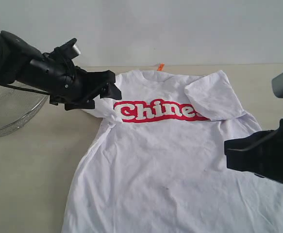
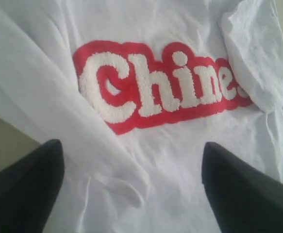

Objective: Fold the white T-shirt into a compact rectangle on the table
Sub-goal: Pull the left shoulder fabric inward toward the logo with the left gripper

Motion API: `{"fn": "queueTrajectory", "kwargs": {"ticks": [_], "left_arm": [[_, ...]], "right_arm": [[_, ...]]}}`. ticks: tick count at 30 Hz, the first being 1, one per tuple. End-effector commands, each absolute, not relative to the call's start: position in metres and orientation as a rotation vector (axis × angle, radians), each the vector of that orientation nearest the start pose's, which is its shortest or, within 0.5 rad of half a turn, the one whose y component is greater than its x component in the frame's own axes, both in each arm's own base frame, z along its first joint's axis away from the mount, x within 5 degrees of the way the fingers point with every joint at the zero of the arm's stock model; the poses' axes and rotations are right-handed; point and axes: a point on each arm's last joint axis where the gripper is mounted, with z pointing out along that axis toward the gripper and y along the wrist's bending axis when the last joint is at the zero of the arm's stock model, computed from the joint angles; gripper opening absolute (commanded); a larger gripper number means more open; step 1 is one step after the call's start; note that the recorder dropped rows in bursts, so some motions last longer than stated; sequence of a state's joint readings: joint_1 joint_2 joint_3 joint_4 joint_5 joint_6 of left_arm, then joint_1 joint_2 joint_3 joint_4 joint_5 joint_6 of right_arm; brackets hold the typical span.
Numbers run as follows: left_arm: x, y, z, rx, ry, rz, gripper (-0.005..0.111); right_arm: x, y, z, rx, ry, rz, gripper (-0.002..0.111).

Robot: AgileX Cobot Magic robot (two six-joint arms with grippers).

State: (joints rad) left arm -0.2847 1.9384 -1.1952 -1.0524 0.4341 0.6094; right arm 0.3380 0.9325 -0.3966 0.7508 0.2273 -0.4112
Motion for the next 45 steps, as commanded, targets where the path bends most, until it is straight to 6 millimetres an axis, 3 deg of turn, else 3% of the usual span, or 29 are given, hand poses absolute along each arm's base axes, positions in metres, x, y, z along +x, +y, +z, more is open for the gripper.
{"fn": "queueTrajectory", "kwargs": {"ticks": [1, 7, 19, 45], "left_arm": [[0.38, -0.142, 0.174, -0.054, 2.511, -0.748, 0.065], [0.377, -0.137, 0.162, -0.103, 2.612, -0.683, 0.066], [0.385, -0.141, 0.127, -0.274, 2.652, -0.736, 0.066], [0.394, -0.144, 0.133, -0.304, 2.532, -0.808, 0.066]], "right_arm": [[0.156, 0.07, 0.232, -0.109, 2.223, 0.533, 0.0], [0.156, 0.07, 0.232, -0.109, 2.223, 0.533, 0.0], [0.157, 0.069, 0.232, -0.106, 2.215, 0.527, 0.0], [0.157, 0.069, 0.232, -0.105, 2.213, 0.526, 0.0]]}}
